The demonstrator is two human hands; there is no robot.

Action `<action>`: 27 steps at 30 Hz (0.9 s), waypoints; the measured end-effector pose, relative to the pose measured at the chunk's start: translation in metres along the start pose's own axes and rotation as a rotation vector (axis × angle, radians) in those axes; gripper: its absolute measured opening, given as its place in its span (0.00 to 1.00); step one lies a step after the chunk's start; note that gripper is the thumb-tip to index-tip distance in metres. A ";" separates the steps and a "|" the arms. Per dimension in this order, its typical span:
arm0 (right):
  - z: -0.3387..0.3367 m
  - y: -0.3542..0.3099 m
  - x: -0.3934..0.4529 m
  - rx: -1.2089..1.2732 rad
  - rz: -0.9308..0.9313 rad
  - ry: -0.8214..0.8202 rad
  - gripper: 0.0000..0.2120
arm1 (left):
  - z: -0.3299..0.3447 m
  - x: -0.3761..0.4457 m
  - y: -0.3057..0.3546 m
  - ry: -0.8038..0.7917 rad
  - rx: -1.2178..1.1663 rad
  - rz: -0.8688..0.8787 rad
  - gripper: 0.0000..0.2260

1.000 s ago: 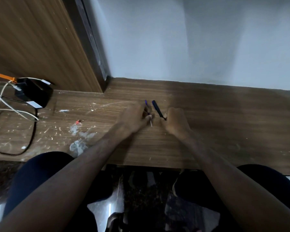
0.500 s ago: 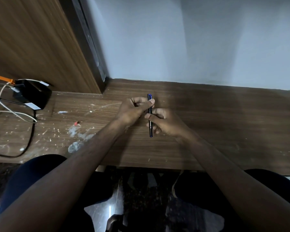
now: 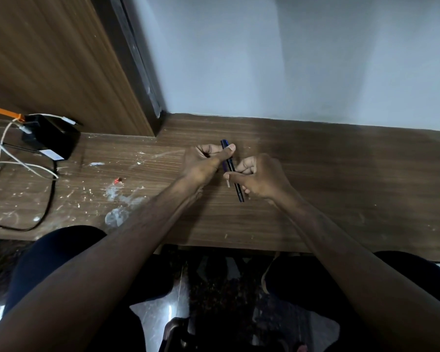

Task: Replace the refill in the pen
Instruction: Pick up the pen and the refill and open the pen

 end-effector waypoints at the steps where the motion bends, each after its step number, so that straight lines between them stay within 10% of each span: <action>1: -0.001 -0.001 0.000 0.005 0.006 -0.027 0.12 | 0.001 0.000 0.000 -0.023 -0.017 -0.004 0.11; 20: -0.014 -0.005 0.001 -0.304 -0.113 0.031 0.12 | 0.012 -0.011 -0.004 0.094 -0.040 -0.008 0.18; 24: 0.000 0.014 -0.015 -0.014 0.165 -0.352 0.09 | -0.016 0.012 0.007 0.173 -0.268 -0.060 0.13; 27: 0.001 0.027 -0.025 0.052 0.190 -0.317 0.11 | -0.034 0.027 0.013 0.156 -0.285 -0.046 0.13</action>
Point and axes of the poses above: each hand's wrist, its own x-axis towards the middle knuckle, its own z-axis out of the palm, y = z × x, the point moved 4 cm from there along x, towards the middle knuckle, and after that the axes turned 1 degree about y, right-handed, at the moved point
